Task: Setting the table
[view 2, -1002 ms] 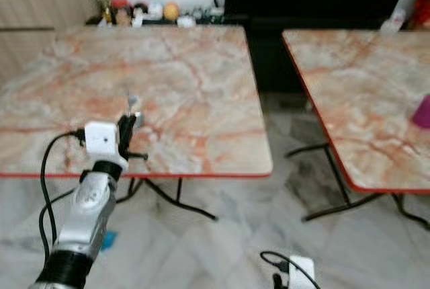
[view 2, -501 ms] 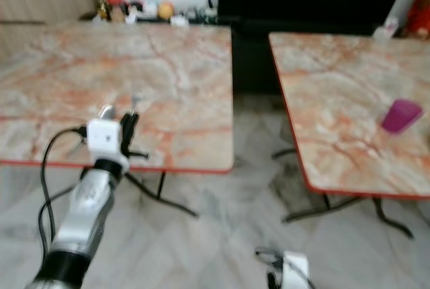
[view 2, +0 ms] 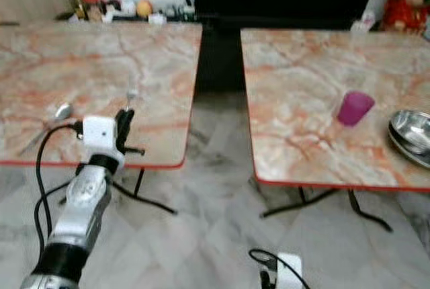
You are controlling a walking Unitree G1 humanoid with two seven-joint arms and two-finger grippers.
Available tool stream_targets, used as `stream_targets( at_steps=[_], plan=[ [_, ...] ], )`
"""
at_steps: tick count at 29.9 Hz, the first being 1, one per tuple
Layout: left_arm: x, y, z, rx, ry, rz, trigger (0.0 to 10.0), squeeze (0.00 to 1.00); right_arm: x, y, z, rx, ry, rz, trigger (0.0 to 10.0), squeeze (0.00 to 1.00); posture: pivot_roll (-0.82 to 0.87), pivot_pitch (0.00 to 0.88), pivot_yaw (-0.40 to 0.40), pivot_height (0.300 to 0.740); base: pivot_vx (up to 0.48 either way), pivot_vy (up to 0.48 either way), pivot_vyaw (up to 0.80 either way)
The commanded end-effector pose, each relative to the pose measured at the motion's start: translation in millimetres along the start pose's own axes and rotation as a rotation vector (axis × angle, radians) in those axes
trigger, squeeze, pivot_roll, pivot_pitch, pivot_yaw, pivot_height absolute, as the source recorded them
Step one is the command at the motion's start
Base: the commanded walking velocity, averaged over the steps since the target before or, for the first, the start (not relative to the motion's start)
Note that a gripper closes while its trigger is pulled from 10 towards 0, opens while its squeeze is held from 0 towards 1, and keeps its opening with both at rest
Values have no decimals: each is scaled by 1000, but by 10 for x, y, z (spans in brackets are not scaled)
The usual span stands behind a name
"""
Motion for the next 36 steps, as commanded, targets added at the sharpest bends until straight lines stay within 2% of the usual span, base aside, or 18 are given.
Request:
stream_targets(
  at_steps=[1, 20, 30, 36],
  plan=[
    [4, -15, 13, 7, -7, -11, 10000, 0, -4, -52, -15, 5, 6, -17, 10000, 0, 8, 16, -10, 740, 0, -356, 0],
    [-40, -6, -34, 17, 14, -25, 10000, 0, -6, -49, -24, 0, 12, -19, 10000, 0, 6, 11, -9, 740, 0, -357, 0],
    [-149, 161, -50, 80, 36, -37, 10000, 0, -8, -58, -28, 1, 12, -23, 10000, 0, 15, 0, -13, 740, 0, -357, 0],
    [-178, 184, -63, 81, 42, -24, 10000, 0, -9, -61, -29, -3, 11, -21, 10000, 0, 15, 0, -16, 740, 0, -358, 0]
  ],
)
Point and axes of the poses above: a point about 5 cm out from each wrist's last joint towards the gripper, its own x axis pointing out of the wrist towards the gripper, its own z axis along the axis of the wrist's last joint, y = z × x, the point moved 1 cm from there along x, pointing out of the wrist towards the gripper, and after that the axes turned 10 degrees about -x, right-handed, at the moved point
